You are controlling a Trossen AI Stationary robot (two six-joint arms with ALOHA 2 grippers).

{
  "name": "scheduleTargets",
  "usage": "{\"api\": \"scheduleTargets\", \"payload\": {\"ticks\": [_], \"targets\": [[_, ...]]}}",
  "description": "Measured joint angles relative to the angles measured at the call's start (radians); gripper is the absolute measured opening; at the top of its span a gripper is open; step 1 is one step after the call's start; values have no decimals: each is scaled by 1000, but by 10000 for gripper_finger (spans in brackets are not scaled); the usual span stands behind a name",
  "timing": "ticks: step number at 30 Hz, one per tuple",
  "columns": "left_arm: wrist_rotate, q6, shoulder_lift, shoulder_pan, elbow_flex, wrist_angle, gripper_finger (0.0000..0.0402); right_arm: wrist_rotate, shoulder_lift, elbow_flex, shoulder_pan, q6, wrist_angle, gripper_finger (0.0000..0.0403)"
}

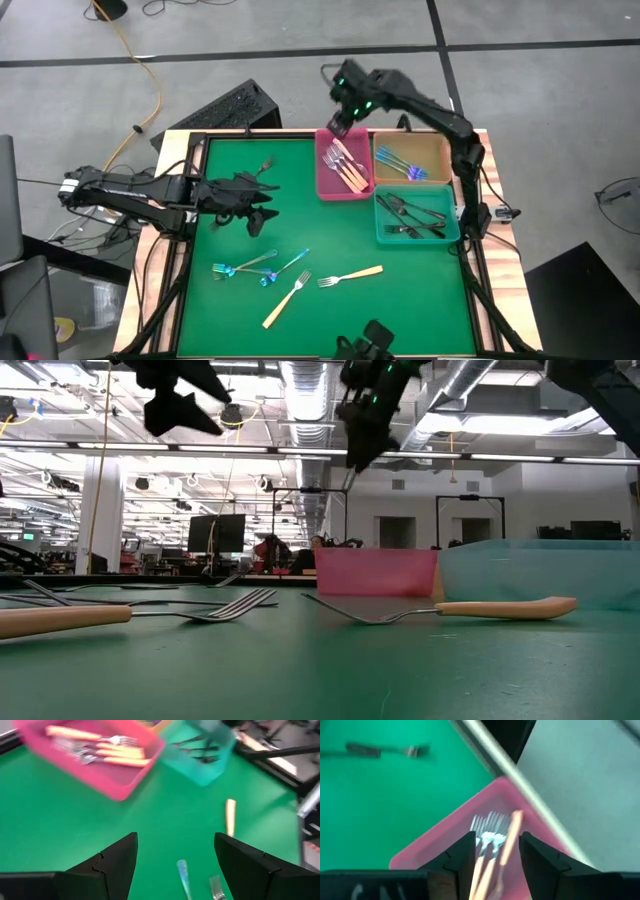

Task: Sort silverware by color (type)
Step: Put the blue fork into the orange bin

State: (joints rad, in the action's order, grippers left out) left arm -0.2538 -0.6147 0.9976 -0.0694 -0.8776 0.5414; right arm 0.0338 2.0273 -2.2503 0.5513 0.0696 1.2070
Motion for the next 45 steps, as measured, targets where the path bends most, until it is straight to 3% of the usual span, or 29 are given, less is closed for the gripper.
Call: {"api": "scheduleTargets", "payload": {"ticks": [3,7,20,34,45], "targets": [[-20,-57,1,4,-1,94,247,4,-9,-110,17,-25,63,170],[16,-87,12,2,0,199,247,-1,-117,-38,33,-38,35,170],[65,-104,17,-63,0,336,247,3,-340,-35,23,-71,138,170],[92,-86,26,-314,0,433,247,-2,-473,-35,-68,-28,286,170],[121,-33,239,-469,0,407,247,-6,-469,-35,-89,-22,277,170]]}}
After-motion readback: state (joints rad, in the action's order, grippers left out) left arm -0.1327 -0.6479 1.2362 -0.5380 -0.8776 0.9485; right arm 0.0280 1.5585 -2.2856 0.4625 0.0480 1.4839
